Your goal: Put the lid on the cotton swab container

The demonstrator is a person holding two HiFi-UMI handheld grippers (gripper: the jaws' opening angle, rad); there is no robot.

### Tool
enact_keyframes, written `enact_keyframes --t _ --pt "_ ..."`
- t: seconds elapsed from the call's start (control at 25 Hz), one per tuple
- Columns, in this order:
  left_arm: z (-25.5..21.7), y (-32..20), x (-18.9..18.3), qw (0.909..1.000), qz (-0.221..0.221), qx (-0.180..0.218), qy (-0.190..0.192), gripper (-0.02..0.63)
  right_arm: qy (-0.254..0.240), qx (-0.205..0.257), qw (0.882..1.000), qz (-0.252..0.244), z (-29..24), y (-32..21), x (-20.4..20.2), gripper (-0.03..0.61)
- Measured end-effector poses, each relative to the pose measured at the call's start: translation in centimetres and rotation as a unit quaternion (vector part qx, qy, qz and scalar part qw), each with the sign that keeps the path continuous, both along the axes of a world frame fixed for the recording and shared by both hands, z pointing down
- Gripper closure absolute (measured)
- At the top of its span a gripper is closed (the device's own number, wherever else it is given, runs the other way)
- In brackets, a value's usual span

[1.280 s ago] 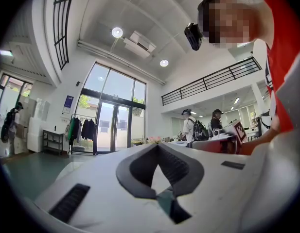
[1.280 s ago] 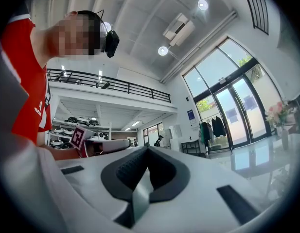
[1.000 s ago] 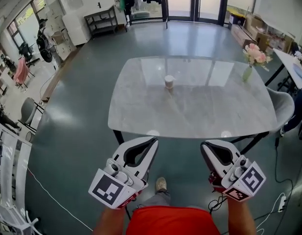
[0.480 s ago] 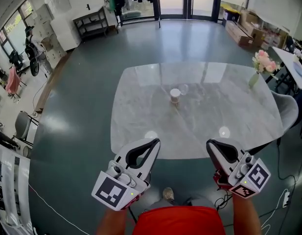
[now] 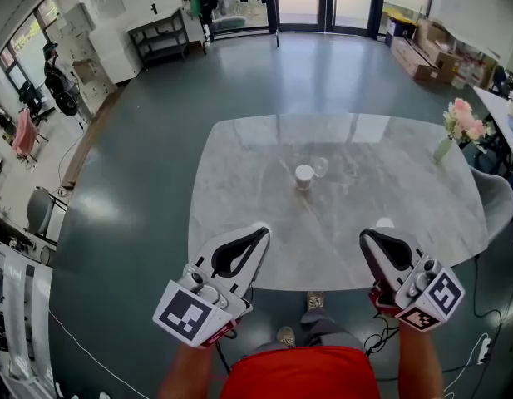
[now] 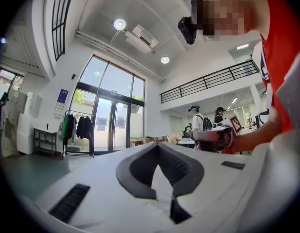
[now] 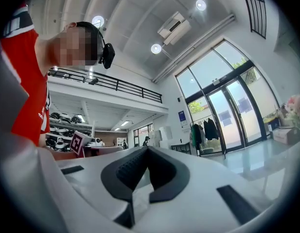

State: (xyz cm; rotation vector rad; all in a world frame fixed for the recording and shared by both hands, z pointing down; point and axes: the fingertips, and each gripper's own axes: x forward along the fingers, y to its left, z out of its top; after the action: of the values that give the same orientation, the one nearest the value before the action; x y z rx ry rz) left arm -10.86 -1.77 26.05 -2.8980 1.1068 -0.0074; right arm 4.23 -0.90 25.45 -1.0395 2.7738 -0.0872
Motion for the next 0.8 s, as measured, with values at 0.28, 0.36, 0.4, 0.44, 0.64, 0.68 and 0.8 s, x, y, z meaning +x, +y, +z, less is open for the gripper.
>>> enact_keyframes --t 0.28,0.36,0.4,0.44,0.64,0.68,0.8 --pt "0.5 -5.2 0.4 0.9997 -0.02 0.011 0.005 0.597 -0.014 -0.004 1.0 -0.016 1.1 -5.9 1.3 0.56" --pt "0.5 -6.8 1.1 0.9995 -0.023 0.022 0.007 0.598 -0.004 -0.003 1.0 -0.02 1.7 -7.7 1.8 0.56" --pt "0.6 -7.6 1.4 0.9994 -0.025 0.023 0.004 0.597 0.001 -0.004 1.0 -0.023 2.0 -8.6 1.9 0.56" --pt "0.9 -8.4 1.6 0.9994 -0.028 0.021 -0.001 0.597 0.006 -0.006 1.0 -0.026 2.2 -9.5 2.1 0.56" --pt "2.3 -12.5 2.9 0.9984 -0.051 0.007 -0.025 0.597 0.022 -0.022 0.998 -0.047 3.6 -14.4 3.6 0.559" --pt "2.6 -13.4 3.3 0.9981 -0.053 0.006 -0.031 0.597 0.026 -0.026 0.998 -0.051 3.9 -15.3 4.0 0.558" --pt "4.9 -15.3 4.0 0.9961 -0.058 -0.032 -0.059 0.597 0.037 -0.035 0.997 -0.064 4.8 -17.5 4.5 0.558"
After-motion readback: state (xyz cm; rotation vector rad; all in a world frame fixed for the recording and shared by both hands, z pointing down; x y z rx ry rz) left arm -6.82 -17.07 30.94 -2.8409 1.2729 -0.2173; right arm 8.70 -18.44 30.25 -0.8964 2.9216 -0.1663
